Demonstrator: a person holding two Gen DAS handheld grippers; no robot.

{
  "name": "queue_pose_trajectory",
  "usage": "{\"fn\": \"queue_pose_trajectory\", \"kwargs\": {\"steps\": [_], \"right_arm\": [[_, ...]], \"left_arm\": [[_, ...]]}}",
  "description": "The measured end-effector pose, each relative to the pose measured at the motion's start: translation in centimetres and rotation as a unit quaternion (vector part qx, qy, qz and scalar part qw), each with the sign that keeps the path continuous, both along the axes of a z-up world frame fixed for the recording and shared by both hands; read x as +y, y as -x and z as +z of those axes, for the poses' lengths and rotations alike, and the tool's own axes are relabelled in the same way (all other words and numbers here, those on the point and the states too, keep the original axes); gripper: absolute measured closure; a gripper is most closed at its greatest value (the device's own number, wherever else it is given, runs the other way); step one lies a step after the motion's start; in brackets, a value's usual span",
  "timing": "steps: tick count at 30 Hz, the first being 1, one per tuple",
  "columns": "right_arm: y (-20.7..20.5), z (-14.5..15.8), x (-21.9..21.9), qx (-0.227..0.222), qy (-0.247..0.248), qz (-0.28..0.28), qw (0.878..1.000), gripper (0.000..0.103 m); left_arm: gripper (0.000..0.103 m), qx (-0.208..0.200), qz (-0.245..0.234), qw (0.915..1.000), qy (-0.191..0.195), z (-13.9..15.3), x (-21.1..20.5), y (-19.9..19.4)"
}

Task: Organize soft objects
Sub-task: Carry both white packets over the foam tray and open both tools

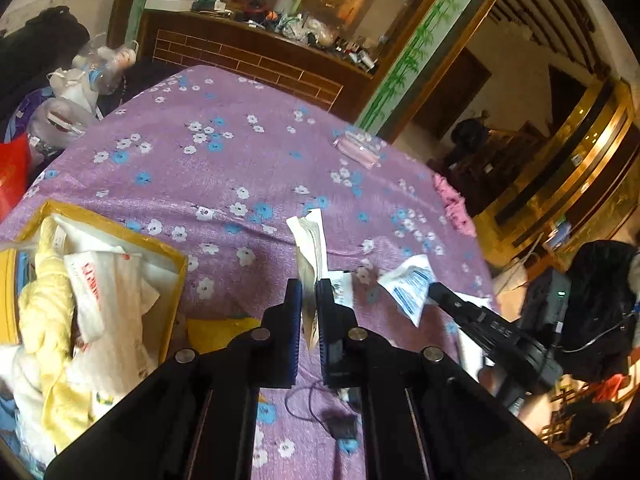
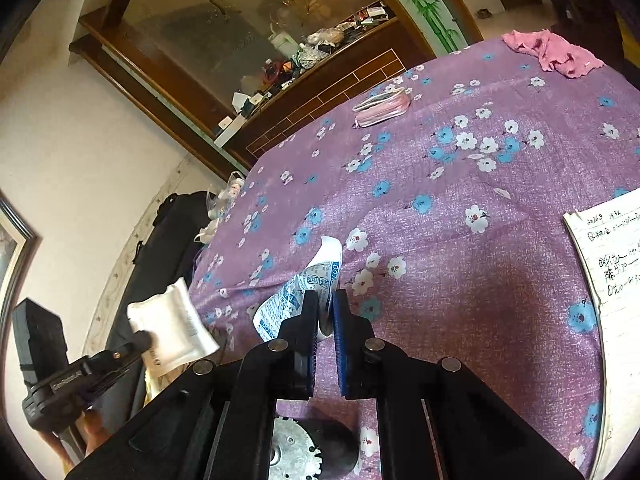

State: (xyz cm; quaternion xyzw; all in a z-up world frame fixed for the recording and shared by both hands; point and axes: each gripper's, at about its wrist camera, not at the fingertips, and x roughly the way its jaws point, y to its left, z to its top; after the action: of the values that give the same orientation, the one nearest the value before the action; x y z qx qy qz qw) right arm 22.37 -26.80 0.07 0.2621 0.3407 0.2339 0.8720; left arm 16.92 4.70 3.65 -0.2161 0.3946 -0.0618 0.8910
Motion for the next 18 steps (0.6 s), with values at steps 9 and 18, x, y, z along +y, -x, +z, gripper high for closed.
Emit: {"fn": "queue_pose_trajectory", "kwargs": {"steps": [9,18], "right_arm": [[2.2,1.5,1.5,-0.058,0.001,0.031,0.998,0.097],[7.1,2.3,7.4,-0.077,0.018,0.090,0.993,0.097]], "left_arm": [[0.098,-0.006,-0.003,0.9992,0.041,0.0,2.5,6.1],[0.098,-0.003,0.039,0.9967,0.070,-0.7,7.0,10.8]]}}
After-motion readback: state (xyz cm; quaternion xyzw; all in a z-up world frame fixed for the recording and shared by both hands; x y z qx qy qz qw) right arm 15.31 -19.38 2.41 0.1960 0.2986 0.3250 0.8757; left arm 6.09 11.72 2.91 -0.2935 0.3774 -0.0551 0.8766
